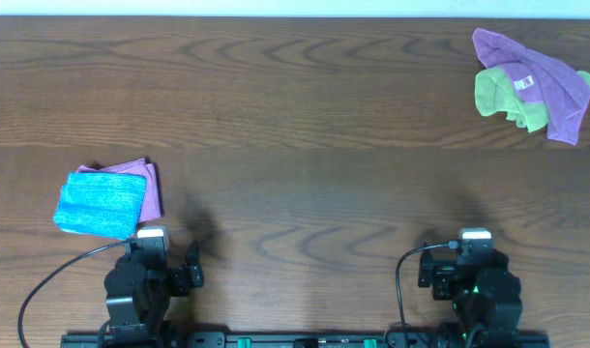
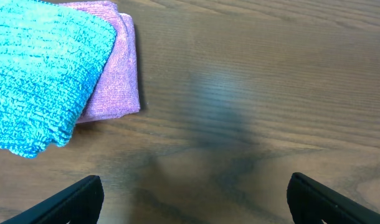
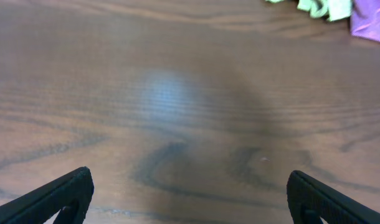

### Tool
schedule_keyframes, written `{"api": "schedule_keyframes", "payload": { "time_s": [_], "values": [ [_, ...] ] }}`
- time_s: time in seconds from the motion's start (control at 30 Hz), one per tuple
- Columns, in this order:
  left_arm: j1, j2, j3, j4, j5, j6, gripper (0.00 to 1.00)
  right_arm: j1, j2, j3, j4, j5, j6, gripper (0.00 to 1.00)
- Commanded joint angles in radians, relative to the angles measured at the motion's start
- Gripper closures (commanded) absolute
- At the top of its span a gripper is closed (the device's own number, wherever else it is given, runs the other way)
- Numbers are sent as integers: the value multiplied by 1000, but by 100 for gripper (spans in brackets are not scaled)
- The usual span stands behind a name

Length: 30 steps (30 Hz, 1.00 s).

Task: Fold the cloth

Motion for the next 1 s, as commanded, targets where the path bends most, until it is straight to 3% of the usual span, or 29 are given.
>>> {"api": "schedule_keyframes", "payload": {
  "time_s": [0.0, 0.27, 0.53, 0.97],
  "values": [
    [-4, -7, -19, -5, -7, -6, 5, -22, -10, -41, 1, -29, -29, 1],
    [-4, -7, -19, -5, -7, -6, 5, -23, -10, -59, 11, -36, -38, 1],
    [-4, -7, -19, -5, -7, -6, 5, -23, -10, -59, 11, 28, 132, 1],
    [-4, -7, -19, -5, -7, -6, 5, -23, -10, -59, 11, 27, 133, 1]
  ]
}}
